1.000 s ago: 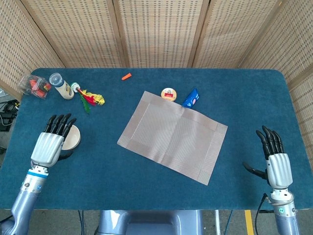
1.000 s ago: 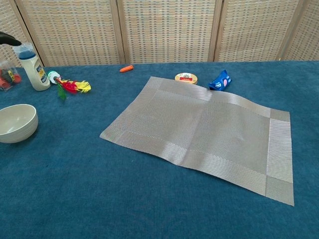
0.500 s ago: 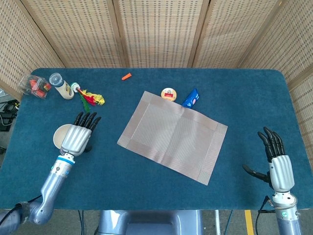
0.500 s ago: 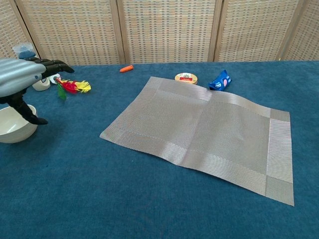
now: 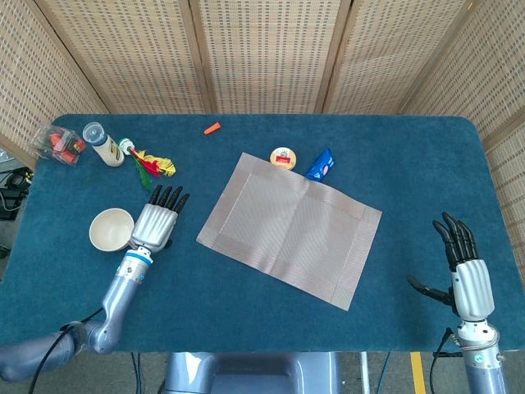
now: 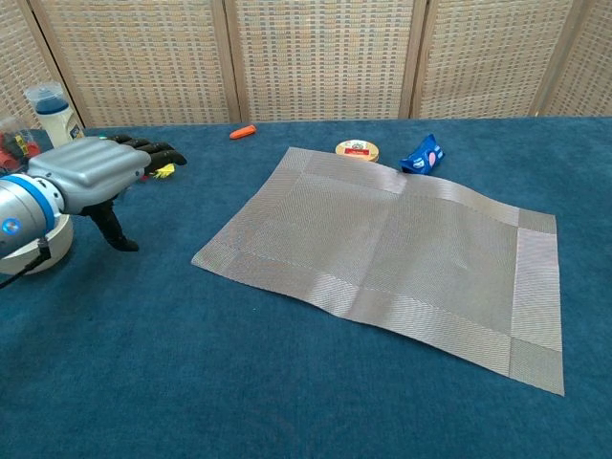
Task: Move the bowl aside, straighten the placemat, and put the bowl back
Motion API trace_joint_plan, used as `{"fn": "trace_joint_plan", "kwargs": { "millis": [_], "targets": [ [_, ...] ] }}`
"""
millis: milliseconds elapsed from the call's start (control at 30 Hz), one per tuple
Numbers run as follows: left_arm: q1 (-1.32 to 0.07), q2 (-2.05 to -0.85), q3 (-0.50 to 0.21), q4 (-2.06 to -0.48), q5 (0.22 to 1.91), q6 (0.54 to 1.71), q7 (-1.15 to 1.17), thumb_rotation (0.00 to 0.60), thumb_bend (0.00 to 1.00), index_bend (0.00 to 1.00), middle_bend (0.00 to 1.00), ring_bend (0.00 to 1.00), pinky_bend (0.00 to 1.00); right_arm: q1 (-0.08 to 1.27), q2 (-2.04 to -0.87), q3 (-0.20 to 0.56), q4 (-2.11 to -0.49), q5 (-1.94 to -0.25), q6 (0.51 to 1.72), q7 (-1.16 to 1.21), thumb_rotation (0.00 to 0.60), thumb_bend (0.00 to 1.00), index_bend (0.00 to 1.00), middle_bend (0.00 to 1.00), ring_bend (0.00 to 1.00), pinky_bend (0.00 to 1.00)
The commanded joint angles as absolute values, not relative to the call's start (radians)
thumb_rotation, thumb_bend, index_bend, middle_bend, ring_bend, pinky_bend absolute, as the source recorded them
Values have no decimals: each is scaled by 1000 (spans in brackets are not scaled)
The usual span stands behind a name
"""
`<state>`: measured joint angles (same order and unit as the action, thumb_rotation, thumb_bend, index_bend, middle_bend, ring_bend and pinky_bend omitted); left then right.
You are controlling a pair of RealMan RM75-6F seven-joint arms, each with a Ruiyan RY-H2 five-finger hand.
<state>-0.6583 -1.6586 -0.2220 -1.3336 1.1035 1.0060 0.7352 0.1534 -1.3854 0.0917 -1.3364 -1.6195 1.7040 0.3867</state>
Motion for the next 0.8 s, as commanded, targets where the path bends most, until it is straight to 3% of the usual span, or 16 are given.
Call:
{"fn": "trace_joint_plan", "kwargs": {
  "millis": [33,800],
  "targets": [
    [-691,-1700,-220,-1287,1085,983,745,600,5,64,0,0,0,154,-1387,93,-1334,-1616,1699,388,600,197,111,0,0,0],
    [-787,-1817,-192,-1175,1044,948,753,600,8,71,0,0,0,156,-1396,92,-1336,-1628,1677,372,600,198,111,0,0,0]
  ]
}}
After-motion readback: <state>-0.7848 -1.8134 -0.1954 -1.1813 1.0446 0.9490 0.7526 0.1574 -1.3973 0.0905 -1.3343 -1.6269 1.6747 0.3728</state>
